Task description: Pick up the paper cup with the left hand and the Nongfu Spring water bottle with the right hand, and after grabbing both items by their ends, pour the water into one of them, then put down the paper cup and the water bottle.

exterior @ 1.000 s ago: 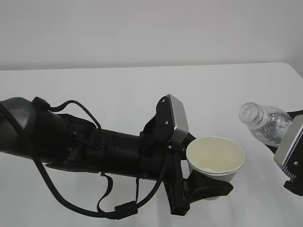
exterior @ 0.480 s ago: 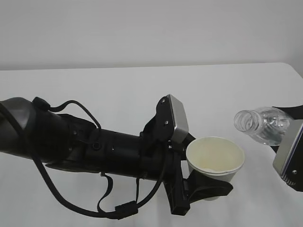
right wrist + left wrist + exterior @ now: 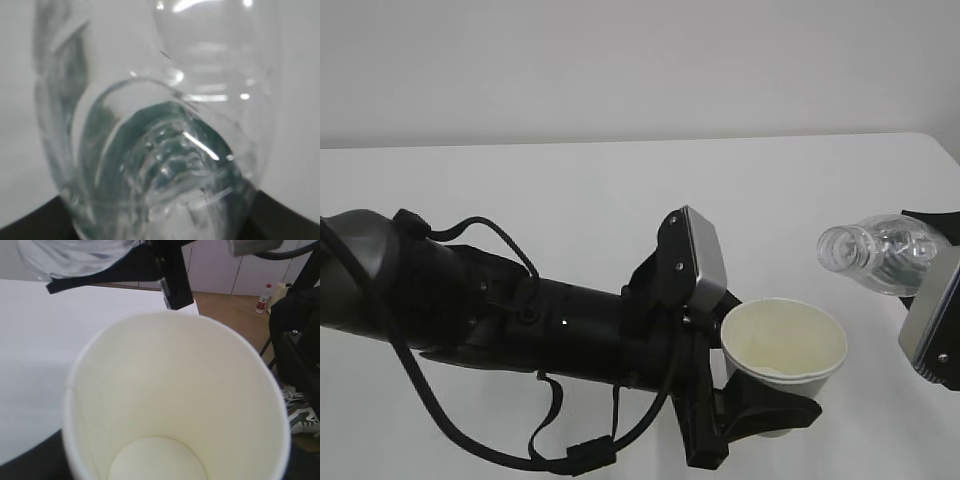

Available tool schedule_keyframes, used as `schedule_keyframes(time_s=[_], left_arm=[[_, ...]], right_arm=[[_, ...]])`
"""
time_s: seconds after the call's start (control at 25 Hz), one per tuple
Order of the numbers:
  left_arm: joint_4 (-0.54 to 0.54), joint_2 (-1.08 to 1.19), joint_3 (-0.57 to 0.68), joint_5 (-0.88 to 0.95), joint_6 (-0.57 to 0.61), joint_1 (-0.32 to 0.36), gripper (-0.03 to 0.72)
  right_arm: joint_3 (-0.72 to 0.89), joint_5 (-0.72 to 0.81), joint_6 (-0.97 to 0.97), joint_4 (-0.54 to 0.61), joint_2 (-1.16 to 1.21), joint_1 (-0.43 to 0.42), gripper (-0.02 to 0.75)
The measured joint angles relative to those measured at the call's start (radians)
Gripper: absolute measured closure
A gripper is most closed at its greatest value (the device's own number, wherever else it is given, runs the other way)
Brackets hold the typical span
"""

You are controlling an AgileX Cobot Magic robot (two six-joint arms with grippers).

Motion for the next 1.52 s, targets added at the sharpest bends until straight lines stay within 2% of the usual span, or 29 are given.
schedule_keyframes(time_s=[1.52], left_arm=[[-0.036,0.000,0.000,0.000,-0.002,-0.014,0.206]], right_arm=[[-0.006,-0.049,-0.210,-0.011,0.027,0.000,0.310]])
